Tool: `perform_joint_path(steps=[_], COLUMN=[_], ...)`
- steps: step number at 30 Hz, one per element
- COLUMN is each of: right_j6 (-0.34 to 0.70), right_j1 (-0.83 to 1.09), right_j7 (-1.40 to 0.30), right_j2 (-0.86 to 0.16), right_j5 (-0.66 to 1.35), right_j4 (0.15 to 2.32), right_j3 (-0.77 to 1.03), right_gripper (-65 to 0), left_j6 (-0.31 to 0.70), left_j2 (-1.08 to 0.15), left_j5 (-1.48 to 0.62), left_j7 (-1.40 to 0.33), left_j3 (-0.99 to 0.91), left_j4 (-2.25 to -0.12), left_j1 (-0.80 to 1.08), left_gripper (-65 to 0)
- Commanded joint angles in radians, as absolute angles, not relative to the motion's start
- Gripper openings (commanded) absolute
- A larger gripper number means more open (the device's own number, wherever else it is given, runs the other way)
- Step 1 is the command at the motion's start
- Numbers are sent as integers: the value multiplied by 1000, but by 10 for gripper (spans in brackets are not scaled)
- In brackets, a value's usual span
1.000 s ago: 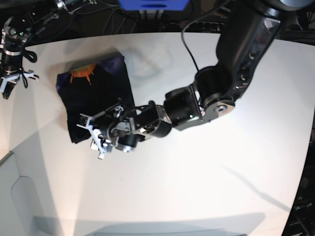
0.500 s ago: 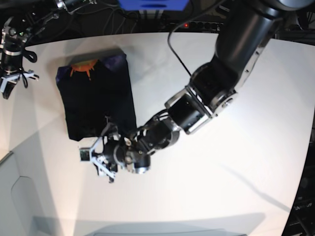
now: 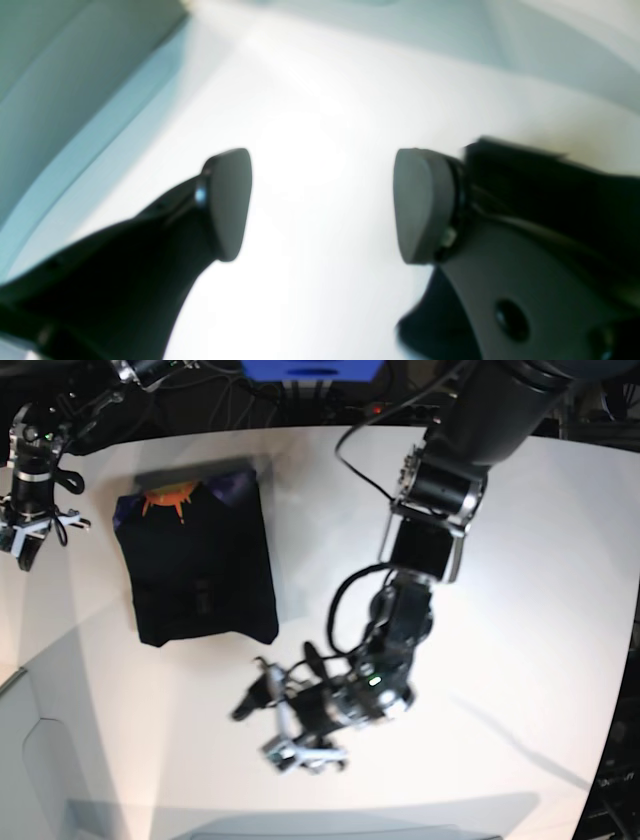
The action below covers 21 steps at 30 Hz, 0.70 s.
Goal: Fold the T-shirt properly
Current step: 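Drag the shirt to square it and open the left gripper, then press the shirt's collar edge flat with the right gripper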
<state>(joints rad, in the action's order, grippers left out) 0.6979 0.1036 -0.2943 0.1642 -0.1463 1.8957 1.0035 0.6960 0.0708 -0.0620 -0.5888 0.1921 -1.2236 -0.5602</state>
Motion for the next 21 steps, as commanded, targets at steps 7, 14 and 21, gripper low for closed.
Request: perform_joint_path(steps=[7,14,21], right_j6=[698,698,698], right_j1=[101,137,199], right_j7=[-271,-262,-262], right_j2=[157,157,157], right_j5=[-130,-128,-127], right_j4=[1782,1641,1629], right_j3=[995,874,714], right_gripper=[-650,-650,-650], left_j6=[698,698,698], left_j2=[-2,-48,-51], left_j5=[-77,-77,-79], left_j7=[-680,-731,-731], left_j3=[-35,-311,-524], left_j4=[-1503,-1698,-1854], left_j1=[-352,-120,53], left_gripper=[-223,-223,-223])
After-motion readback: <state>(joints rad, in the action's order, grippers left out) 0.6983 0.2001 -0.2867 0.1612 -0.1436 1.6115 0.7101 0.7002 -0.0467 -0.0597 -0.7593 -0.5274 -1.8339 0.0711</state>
